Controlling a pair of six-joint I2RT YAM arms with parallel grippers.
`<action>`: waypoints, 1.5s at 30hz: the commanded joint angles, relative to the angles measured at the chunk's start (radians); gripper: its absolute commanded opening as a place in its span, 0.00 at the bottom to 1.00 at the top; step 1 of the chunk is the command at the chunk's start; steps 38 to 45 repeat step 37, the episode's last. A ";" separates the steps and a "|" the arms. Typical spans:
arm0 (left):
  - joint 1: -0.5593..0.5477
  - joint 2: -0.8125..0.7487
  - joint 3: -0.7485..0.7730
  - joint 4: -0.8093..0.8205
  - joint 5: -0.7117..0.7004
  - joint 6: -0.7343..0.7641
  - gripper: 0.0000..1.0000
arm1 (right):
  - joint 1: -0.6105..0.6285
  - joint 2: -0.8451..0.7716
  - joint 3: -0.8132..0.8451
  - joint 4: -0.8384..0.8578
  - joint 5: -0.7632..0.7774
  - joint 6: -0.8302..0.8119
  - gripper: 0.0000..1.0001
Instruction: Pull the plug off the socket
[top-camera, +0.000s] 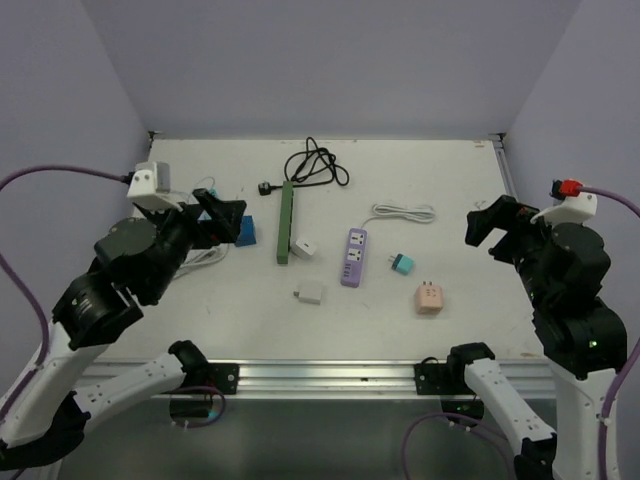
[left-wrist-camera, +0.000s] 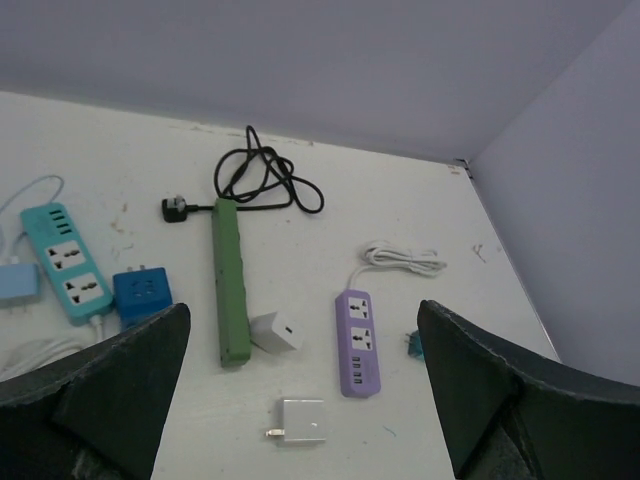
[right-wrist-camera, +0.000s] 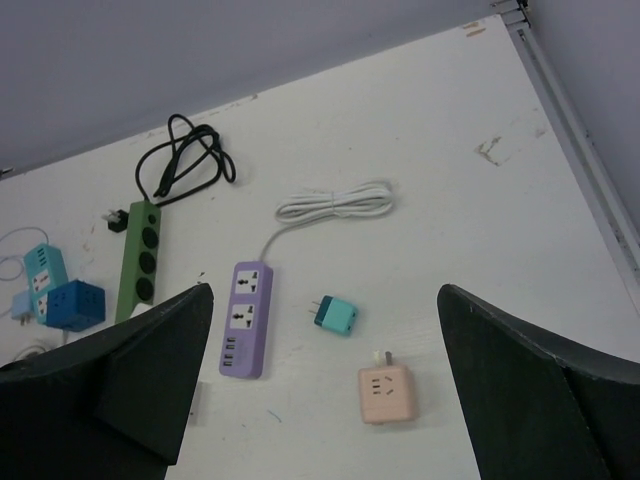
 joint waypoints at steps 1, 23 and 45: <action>-0.001 -0.066 0.022 -0.157 -0.148 0.092 1.00 | 0.026 -0.026 0.056 -0.024 0.066 -0.061 0.99; -0.001 -0.339 -0.057 -0.242 -0.367 -0.004 1.00 | 0.084 -0.173 -0.029 0.082 0.127 -0.139 0.99; -0.001 -0.348 -0.091 -0.184 -0.412 0.007 1.00 | 0.086 -0.188 -0.075 0.124 0.109 -0.142 0.99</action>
